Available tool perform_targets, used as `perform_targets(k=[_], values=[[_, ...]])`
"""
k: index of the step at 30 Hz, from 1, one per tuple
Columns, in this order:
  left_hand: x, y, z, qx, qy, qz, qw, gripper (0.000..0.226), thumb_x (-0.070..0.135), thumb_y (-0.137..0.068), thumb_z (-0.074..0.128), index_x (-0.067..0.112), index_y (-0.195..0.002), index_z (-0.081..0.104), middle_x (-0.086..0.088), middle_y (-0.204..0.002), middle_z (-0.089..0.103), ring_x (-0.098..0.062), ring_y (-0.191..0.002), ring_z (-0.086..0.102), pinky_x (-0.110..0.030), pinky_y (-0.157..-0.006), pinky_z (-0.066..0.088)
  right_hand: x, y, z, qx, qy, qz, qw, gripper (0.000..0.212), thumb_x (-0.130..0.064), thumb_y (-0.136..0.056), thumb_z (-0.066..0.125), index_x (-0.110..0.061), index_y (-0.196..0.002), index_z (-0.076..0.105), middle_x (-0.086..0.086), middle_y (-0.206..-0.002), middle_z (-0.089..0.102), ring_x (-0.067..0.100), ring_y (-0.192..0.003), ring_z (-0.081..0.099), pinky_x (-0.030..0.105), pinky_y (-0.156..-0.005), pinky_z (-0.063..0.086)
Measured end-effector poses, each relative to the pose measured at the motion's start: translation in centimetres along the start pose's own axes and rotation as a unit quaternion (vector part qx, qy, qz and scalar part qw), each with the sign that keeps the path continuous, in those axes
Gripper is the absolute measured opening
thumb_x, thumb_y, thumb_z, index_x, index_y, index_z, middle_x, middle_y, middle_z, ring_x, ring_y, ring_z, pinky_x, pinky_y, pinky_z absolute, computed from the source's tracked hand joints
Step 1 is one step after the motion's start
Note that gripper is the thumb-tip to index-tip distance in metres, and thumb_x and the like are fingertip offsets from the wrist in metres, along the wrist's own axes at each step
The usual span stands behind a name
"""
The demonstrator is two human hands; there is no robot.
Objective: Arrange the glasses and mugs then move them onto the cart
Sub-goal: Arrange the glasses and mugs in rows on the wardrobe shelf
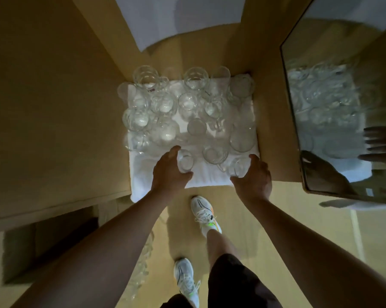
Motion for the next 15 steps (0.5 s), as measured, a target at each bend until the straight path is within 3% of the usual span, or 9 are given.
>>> perform_targets(k=[5, 10, 12, 15], values=[[2.8, 4.9, -6.5, 0.034, 0.021, 0.037, 0.999, 0.092, 0.035, -0.069, 0.087, 0.024, -0.15, 0.044, -0.001, -0.138, 0.061, -0.023, -0.127, 0.057, -0.027, -0.097, 0.043, -3.4, 4.8, -5.7, 0.03, -0.043, -0.048, 0.998, 0.081, -0.027, -0.072, 0.085, -0.02, -0.141, 0.045, 0.014, -0.131, 0.055, 0.033, -0.121, 0.053, 0.038, -0.097, 0.045], [6.3, 10.5, -13.6, 0.112, 0.11, 0.052, 0.986, 0.084, 0.043, -0.053, 0.085, 0.023, -0.13, 0.058, 0.004, -0.124, 0.06, -0.02, -0.117, 0.059, -0.024, -0.088, 0.044, -7.4, 9.9, -12.4, 0.053, -0.072, -0.104, 0.991, 0.089, -0.037, -0.073, 0.085, -0.017, -0.146, 0.038, 0.012, -0.137, 0.053, 0.033, -0.122, 0.054, 0.04, -0.093, 0.049], [7.9, 12.8, -16.7, 0.147, 0.162, 0.067, 0.973, 0.082, 0.043, -0.049, 0.082, 0.023, -0.124, 0.058, 0.005, -0.116, 0.058, -0.021, -0.109, 0.06, -0.031, -0.088, 0.05, -8.9, 12.0, -15.2, 0.069, -0.075, -0.124, 0.987, 0.088, -0.042, -0.07, 0.085, -0.015, -0.143, 0.043, 0.01, -0.134, 0.057, 0.031, -0.119, 0.057, 0.037, -0.089, 0.05], [10.2, 16.8, -21.1, 0.194, 0.192, 0.116, 0.955, 0.065, 0.028, -0.06, 0.09, 0.028, -0.117, 0.058, 0.014, -0.102, 0.06, -0.011, -0.096, 0.06, -0.02, -0.075, 0.045, -10.5, 16.0, -19.5, 0.106, -0.142, -0.168, 0.97, 0.07, -0.038, -0.064, 0.086, -0.019, -0.126, 0.058, 0.005, -0.117, 0.067, 0.028, -0.104, 0.064, 0.033, -0.081, 0.053]])
Point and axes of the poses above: each hand's wrist, its own y-axis away from the middle knuckle, its own z-axis out of the palm, x = y × z, the point moved 3 cm from there along -y, towards the middle knuckle
